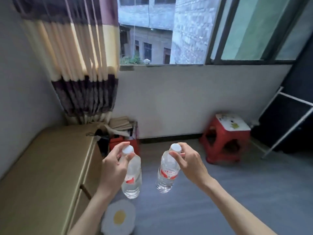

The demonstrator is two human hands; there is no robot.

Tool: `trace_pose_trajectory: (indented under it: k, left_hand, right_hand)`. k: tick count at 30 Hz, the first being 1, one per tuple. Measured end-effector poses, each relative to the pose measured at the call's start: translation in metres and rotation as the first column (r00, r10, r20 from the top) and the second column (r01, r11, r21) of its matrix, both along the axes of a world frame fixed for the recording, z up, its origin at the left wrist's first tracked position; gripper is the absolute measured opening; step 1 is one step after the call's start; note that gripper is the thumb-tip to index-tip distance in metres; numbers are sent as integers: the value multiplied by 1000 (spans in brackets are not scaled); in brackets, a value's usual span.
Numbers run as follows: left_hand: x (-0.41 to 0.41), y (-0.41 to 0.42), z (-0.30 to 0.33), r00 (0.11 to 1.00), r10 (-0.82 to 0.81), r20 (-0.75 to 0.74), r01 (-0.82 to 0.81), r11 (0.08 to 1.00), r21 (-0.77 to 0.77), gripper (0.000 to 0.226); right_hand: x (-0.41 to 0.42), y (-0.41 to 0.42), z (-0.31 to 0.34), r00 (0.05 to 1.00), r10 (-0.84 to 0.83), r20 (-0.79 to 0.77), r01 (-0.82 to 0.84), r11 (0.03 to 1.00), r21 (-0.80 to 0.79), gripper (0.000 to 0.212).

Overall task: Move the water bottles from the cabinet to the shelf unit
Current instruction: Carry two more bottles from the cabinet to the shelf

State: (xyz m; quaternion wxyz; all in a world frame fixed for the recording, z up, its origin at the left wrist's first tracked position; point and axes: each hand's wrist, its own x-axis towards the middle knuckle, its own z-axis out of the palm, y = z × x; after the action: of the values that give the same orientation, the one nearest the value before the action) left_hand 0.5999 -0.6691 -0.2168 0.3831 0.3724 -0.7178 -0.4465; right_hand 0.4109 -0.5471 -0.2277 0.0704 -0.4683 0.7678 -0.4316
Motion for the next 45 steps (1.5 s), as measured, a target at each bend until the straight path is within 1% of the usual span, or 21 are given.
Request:
trace_pose_trajectory:
  k: [6,9,12,15,17,19,21,27,29,31,34,38,40,42,45]
  left_hand:
    - [-123,120,-3,974,-223,-29,224,974,35,26]
    - [-183,180,-12,933,-356,-45,359,930,84,25]
    - [-246,237,-14,862,-505,-34,506,856,108,25]
    - [-312,291,-9,771,-635,-46,636,765,98,24]
    - [-352,322,-7,711,-701,-49,702,706,88,24]
    - [-390,352,-8,654,-755,-43,755,650,84,24]
    - [-435,383,-12,589,-808,-37,807,585,81,24]
    - [-584,461,-16,432,-901,-44,901,428,74,25]
    - [-634,486,-12,377,-926,-21,925,376,63,24]
    - [-681,513,-7,320,-948,0,946,319,51,24]
    - [-742,556,-2,246,-969,22,969,246,32,25]
    - [-812,615,-6,164,-986,41,985,165,47,26]
    - [-843,646,-10,137,-990,45,989,139,57,25]
    - [-874,679,-14,117,-992,52,991,120,59,25]
    - [-922,732,-17,104,-993,64,993,107,52,25]
  right_hand:
    - [-92,162,-4,958,-286,20,285,958,13,66]
    - [-125,240,-6,908,-418,24,418,908,10,65]
    - [-161,312,-3,831,-552,68,554,833,-5,64]
    - [-193,377,0,724,-678,125,688,724,-51,49]
    - [-212,412,1,663,-734,150,747,662,-64,40]
    - [-233,442,-1,605,-782,148,795,602,-68,36]
    - [-263,477,-5,528,-839,134,849,522,-75,34]
    - [-368,570,-14,339,-936,92,941,336,-43,28]
    - [-400,598,-13,261,-960,99,965,258,-36,24]
    - [-430,622,-10,189,-977,98,982,185,-40,26]
    - [-470,659,-6,105,-989,105,994,101,-44,25]
    - [-518,709,-10,35,-989,144,999,32,-24,21]
    - [-546,736,-13,4,-989,147,1000,2,-16,21]
    - [-577,768,-16,-7,-990,143,1000,-8,-6,22]
    - [-629,818,-20,7,-990,144,1000,8,4,22]
